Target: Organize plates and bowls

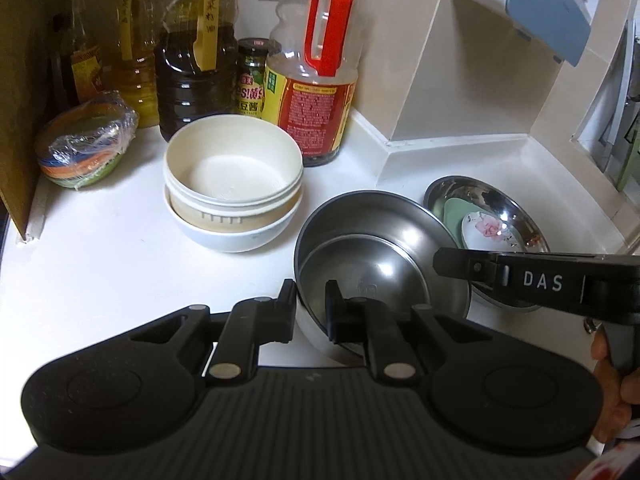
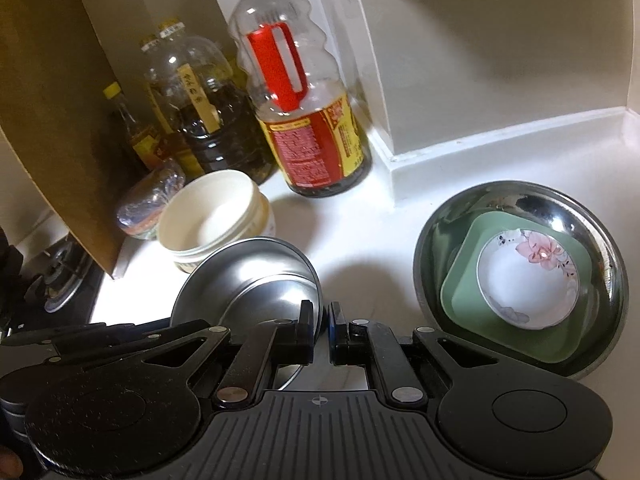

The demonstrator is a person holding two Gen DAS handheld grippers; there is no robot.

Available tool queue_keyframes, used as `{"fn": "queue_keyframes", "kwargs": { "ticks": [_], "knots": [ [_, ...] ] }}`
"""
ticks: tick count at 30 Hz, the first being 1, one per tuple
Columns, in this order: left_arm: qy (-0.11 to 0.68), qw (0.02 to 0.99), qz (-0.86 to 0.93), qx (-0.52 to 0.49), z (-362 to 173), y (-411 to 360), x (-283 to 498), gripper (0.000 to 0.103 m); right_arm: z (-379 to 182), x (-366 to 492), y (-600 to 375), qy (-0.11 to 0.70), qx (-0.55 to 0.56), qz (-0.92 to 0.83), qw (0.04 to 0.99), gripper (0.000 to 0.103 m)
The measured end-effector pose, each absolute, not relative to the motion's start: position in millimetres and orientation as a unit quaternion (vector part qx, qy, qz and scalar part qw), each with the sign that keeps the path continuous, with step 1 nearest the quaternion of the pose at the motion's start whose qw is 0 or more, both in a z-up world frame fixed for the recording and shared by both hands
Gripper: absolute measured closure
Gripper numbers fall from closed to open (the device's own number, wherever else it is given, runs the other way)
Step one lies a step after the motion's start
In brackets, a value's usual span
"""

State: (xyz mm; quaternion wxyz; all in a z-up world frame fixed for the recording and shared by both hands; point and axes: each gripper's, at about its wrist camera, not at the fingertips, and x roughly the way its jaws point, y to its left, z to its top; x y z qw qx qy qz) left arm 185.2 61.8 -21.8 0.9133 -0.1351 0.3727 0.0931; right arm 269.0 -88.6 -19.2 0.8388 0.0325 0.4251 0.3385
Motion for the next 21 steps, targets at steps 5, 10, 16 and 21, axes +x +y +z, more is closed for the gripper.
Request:
{"fn": "queue_keyframes", "kwargs": {
  "ticks": [5, 10, 16, 21],
  "knots": [
    [0.363, 0.918, 0.091, -0.131, -12, 69, 174, 0.090, -9, 261, -82, 0.416, 0.037, 0.342, 0.842, 0.096],
    [0.349, 0.923, 0.095, -0.134, 2, 82, 167, 0.090, 5, 258, -69, 0.402, 0.041, 0.347, 0.846, 0.096],
    [0.328, 0.930, 0.100, -0.130, 22, 101, 170, 0.090, 26, 264, -49, 0.383, 0.046, 0.357, 0.851, 0.096],
    [0.313, 0.935, 0.105, -0.132, 37, 122, 181, 0.090, 40, 277, -29, 0.369, 0.048, 0.364, 0.854, 0.096]
  ]
}}
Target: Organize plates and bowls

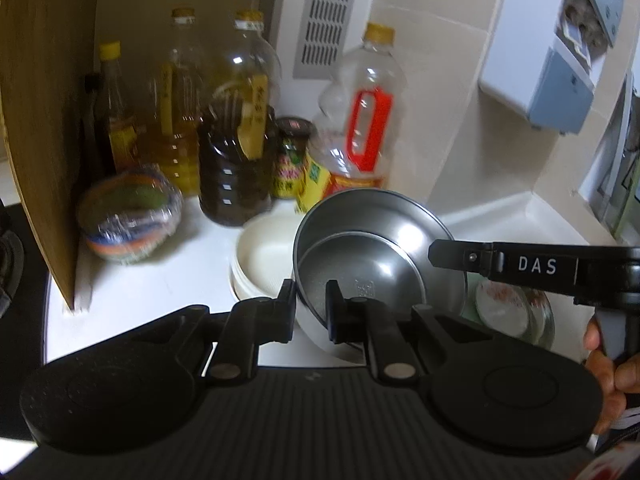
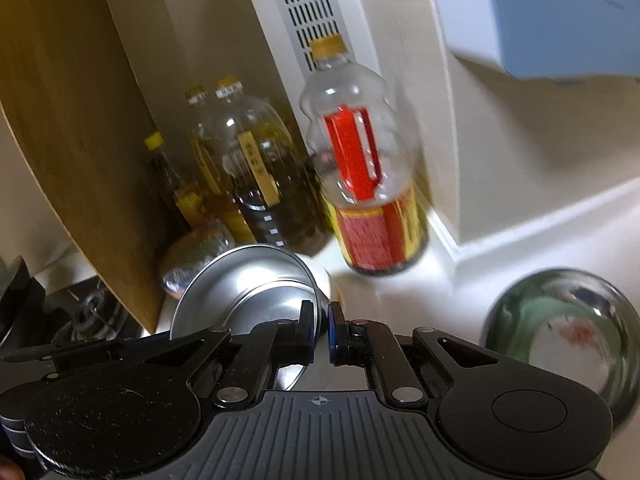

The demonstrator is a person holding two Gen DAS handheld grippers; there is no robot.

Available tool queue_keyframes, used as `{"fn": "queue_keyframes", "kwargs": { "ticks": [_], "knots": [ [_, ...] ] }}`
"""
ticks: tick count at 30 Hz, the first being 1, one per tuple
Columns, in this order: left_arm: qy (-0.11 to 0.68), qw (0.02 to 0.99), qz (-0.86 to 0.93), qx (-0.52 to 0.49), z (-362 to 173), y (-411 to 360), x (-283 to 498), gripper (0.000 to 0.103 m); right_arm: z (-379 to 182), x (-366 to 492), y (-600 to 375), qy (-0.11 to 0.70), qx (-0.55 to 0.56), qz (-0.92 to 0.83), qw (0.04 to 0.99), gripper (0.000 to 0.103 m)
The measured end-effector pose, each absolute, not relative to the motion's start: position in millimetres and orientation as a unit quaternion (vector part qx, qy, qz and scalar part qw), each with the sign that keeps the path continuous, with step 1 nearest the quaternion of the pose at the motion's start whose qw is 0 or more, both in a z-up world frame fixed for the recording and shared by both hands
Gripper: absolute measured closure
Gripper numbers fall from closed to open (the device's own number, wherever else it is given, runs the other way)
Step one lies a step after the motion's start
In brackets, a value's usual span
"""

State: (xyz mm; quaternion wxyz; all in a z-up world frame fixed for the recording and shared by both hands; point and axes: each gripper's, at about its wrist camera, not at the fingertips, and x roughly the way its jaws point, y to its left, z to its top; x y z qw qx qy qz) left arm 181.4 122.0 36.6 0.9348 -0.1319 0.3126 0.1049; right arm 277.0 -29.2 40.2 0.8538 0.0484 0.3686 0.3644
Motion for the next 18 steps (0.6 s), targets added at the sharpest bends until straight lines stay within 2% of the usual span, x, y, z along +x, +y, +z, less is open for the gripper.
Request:
{"fn": "queue_keyframes", "kwargs": {
  "ticks": [18],
  "knots": [
    [0.334, 0.925, 0.100, -0.153, 29, 173, 229, 0.089, 22, 330, 23, 0.405, 0.056, 0.350, 0.843, 0.096]
  ]
}}
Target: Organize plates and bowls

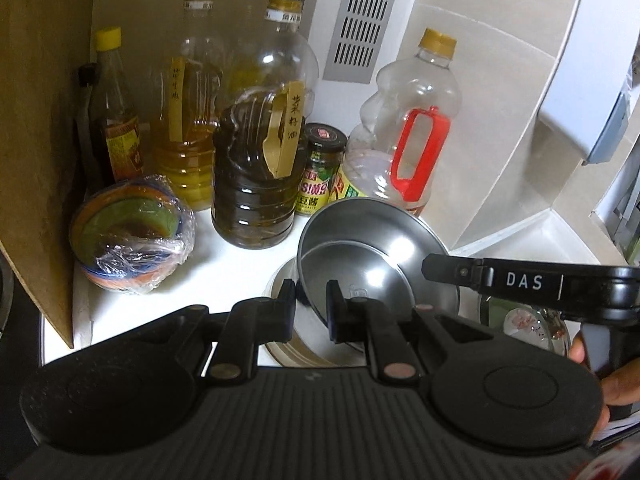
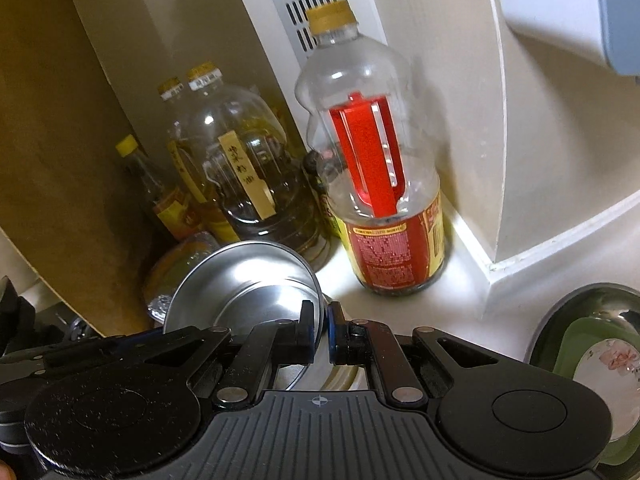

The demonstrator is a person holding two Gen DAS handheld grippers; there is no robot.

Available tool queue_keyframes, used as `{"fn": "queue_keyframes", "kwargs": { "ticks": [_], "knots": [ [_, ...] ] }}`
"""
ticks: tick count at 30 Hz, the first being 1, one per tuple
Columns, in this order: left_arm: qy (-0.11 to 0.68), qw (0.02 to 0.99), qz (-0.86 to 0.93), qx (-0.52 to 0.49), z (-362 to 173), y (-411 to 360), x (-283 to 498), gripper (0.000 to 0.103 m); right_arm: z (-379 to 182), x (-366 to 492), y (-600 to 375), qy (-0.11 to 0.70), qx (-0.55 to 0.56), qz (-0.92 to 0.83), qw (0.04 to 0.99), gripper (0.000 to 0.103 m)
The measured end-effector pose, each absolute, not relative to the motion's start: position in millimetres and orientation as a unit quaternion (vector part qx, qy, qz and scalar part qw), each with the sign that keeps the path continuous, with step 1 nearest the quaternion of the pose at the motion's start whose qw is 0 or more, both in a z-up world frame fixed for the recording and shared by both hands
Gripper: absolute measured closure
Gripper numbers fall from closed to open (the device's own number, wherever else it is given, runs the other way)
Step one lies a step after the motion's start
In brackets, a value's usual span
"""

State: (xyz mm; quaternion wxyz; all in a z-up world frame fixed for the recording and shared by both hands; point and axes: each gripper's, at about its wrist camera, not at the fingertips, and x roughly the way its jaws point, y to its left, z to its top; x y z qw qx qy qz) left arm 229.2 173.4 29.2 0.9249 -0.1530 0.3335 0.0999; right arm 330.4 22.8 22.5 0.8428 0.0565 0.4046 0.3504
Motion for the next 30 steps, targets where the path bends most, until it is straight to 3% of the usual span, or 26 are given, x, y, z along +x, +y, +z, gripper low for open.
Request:
{"fn": "queue_keyframes", "kwargs": {
  "ticks": [30],
  "knots": [
    [0.377, 0.906, 0.077, -0.175, -4, 193, 250, 0.088, -11, 347, 44, 0.447, 0.049, 0.317, 0.835, 0.096]
  ]
}}
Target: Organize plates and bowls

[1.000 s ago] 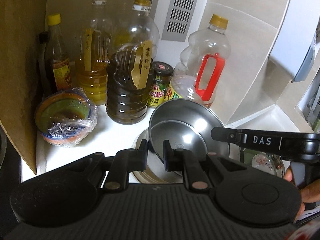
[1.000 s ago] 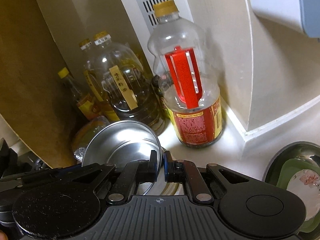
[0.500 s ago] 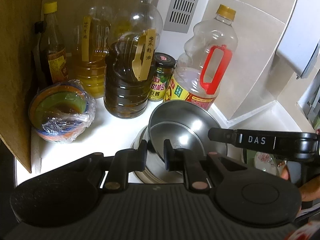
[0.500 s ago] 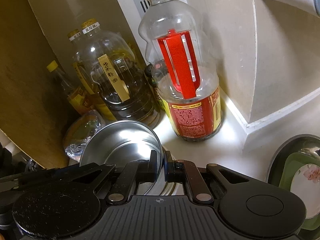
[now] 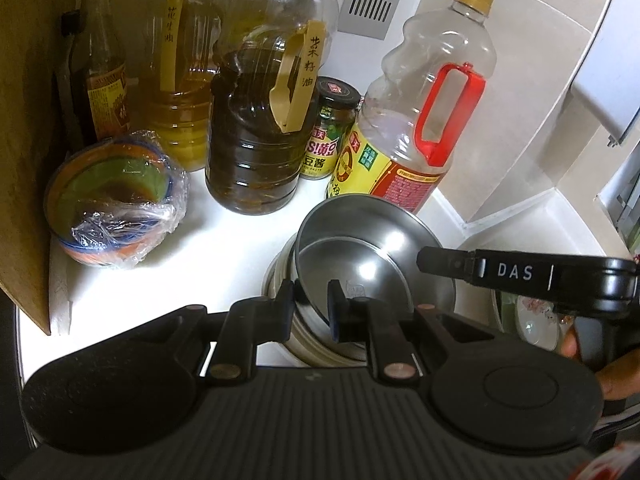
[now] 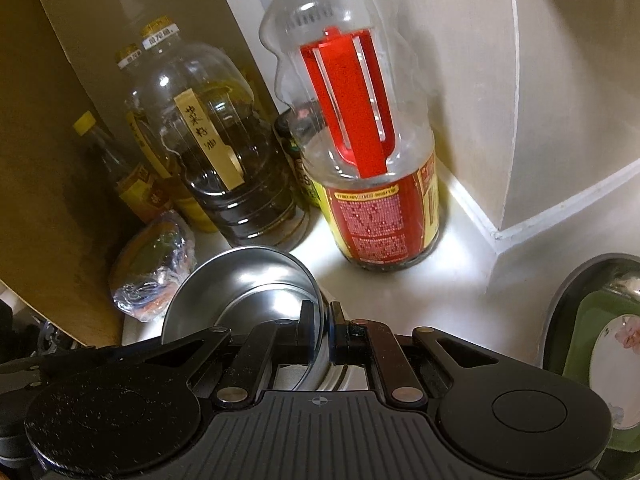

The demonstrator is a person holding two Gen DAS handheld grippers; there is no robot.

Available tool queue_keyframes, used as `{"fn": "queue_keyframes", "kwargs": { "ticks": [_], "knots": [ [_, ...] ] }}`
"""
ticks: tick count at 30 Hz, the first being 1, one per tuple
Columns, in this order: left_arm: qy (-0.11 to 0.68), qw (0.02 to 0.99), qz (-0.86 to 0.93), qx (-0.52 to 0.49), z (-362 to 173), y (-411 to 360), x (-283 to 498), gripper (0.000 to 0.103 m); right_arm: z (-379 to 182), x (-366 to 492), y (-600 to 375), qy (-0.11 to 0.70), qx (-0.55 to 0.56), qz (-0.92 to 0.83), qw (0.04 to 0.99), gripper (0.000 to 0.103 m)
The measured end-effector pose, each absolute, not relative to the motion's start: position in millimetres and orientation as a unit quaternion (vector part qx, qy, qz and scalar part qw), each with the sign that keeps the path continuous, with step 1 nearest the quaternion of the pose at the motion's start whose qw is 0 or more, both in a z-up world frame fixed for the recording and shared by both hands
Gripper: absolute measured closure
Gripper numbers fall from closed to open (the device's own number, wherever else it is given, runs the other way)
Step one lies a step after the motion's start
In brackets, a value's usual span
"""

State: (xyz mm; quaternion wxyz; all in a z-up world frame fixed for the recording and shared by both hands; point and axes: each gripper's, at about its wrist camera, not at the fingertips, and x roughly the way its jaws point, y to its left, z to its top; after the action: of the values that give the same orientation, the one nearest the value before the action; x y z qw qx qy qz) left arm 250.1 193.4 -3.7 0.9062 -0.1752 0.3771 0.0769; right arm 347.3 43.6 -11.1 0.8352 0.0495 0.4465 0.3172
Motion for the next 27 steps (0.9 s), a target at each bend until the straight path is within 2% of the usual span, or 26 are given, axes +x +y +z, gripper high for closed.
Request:
{"fn": "queue_keyframes", "kwargs": {
  "ticks": [23, 26, 27],
  "knots": [
    [0.361, 0.920, 0.044, -0.146, 0, 199, 244, 0.088, -12, 331, 34, 0.439, 0.089, 0.290, 0.846, 0.096],
    [0.354, 0.924, 0.035, -0.141, 5, 199, 237, 0.088, -8, 321, 29, 0.434, 0.095, 0.285, 0.849, 0.094],
    [0.352, 0.925, 0.033, -0.138, 6, 198, 234, 0.087, -6, 317, 27, 0.433, 0.097, 0.284, 0.850, 0.089]
  ]
}}
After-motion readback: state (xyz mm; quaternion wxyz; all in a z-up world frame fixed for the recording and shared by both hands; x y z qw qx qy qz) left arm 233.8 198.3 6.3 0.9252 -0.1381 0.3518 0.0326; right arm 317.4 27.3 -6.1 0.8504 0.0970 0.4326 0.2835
